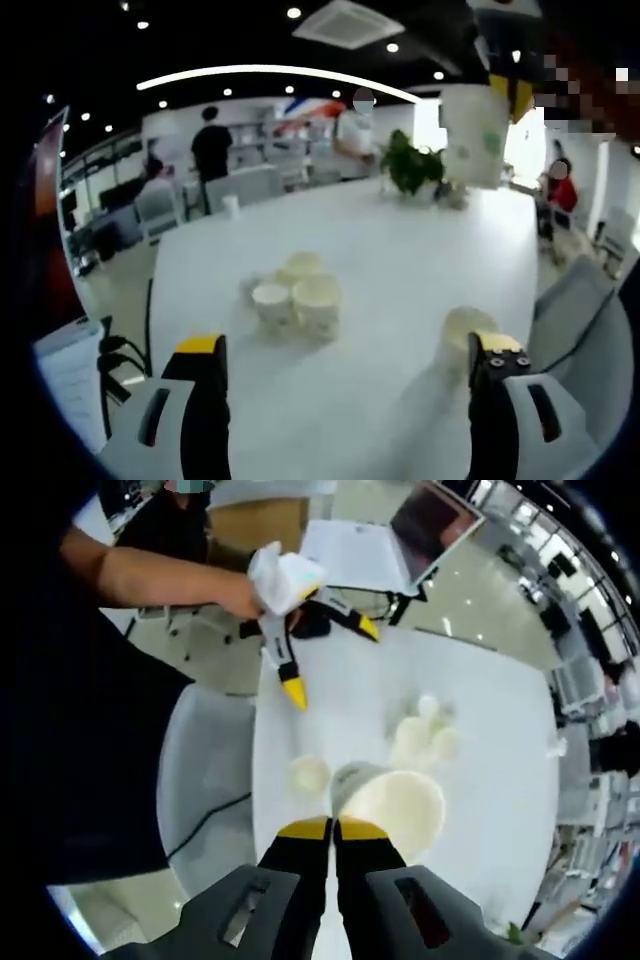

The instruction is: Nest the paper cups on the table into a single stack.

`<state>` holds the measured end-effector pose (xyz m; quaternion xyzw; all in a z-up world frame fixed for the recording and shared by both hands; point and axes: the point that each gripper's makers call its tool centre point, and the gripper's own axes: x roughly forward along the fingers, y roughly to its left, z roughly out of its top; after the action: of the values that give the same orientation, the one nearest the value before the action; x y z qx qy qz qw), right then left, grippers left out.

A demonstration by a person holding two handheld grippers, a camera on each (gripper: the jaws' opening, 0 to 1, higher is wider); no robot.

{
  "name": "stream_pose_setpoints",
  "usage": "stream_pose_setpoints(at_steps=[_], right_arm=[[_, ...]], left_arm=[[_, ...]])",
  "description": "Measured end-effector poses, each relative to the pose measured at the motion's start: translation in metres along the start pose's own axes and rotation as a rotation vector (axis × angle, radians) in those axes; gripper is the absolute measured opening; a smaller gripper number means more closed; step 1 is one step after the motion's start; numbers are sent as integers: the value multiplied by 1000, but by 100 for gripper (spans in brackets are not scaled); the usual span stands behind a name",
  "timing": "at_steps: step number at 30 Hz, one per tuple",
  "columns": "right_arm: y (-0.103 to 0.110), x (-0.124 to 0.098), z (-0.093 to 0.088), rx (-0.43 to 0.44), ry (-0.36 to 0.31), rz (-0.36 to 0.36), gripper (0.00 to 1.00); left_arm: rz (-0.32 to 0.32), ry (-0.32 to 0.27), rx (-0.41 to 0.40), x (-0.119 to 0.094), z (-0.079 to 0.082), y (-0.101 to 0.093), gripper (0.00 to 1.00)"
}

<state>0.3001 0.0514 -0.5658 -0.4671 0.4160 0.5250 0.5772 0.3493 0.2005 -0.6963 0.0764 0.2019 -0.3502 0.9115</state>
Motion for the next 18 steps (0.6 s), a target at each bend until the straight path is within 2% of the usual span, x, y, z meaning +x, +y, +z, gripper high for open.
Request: stream_pose_setpoints(at_steps=[10,14,18], right_arm=[[0,11,0,4,24,-23,0],[4,14,-1,-2,32,-14,0],[7,17,-1,-2,34,-6,0]], left_arm=[[3,-11,-43,-1,2,-1,98],[-4,14,-72,-2,-4,-4,98],[-7,25,-64,-1,-7,-6,98]])
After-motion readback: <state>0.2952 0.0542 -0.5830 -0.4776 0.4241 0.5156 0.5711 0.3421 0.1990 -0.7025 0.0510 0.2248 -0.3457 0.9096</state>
